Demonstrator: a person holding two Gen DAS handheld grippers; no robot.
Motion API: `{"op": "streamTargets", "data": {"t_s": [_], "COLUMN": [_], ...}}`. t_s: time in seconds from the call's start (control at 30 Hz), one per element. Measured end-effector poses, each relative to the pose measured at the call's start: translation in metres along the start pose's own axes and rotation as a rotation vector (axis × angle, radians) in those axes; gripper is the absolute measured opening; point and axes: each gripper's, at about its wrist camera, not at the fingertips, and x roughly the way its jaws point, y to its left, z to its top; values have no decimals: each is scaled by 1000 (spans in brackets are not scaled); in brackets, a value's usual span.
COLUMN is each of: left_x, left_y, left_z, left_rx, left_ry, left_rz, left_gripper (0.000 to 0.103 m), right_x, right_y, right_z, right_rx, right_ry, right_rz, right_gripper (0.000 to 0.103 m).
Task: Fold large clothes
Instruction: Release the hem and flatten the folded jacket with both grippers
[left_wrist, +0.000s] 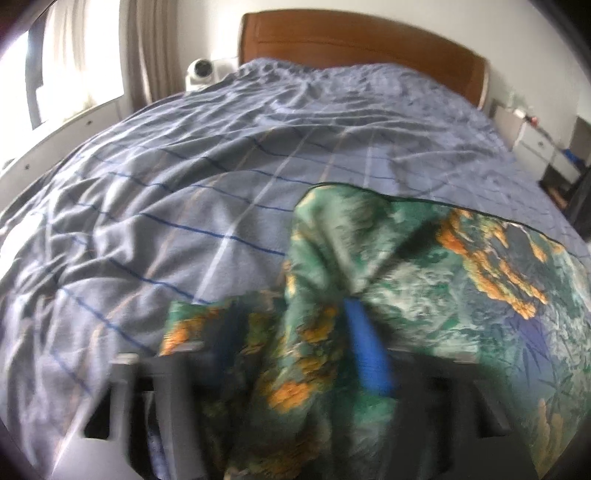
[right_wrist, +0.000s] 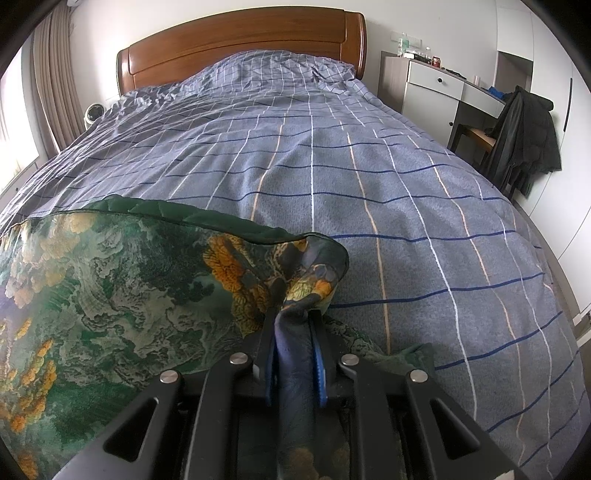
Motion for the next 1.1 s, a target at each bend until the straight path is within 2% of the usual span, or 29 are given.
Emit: {"op": "streamTargets", "data": {"t_s": [0.03,0.1,0.17,0.23,0.27,0.33,0.47,0.57,0.63,0.73,0.87,1.03,1.1], "left_x": [-5,-18,-31,-46,-56,-75,-98,-91,-72,-40,-15,-29,-42], "left_y": [2,6,5,-1,-5,-15,-58,-97,-133,-171,-207,-228,-224], "left_z": [3,5,7,9,10,13,27,32,37,43,38,1,-13], "left_rx": [-12,-23,-2,34,56,85,135,195,258,289,303,467,513], "left_ry": [7,3,4,-16,-30,-58,-82,-31,46,113,163,125,95], "left_rz": [-12,-43,-42,-43,-50,-78,-189,-255,-281,-282,-269,-252,-252], "left_gripper": [101,102,102,102,102,102,102,102,102,102,102,102,102], "right_x": [-3,-7,-12,-21,-26,-45,-87,-114,-125,-132,-131,-144,-152], "right_y": [-1,-5,-12,-24,-30,-39,-43,-32,-19,-3,8,8,7], "right_z": [2,8,13,21,23,30,41,36,26,-3,-41,-76,-87], "right_rx": [-1,4,20,61,83,100,81,45,10,-28,-44,-68,-73], "right_ry": [6,28,45,54,47,3,-62,-73,-58,-25,21,28,24], "right_rz": [2,16,26,34,42,36,38,107,170,231,231,226,226], "right_gripper": [19,21,35,88,93,93,93,93,93,93,93,93,93]}}
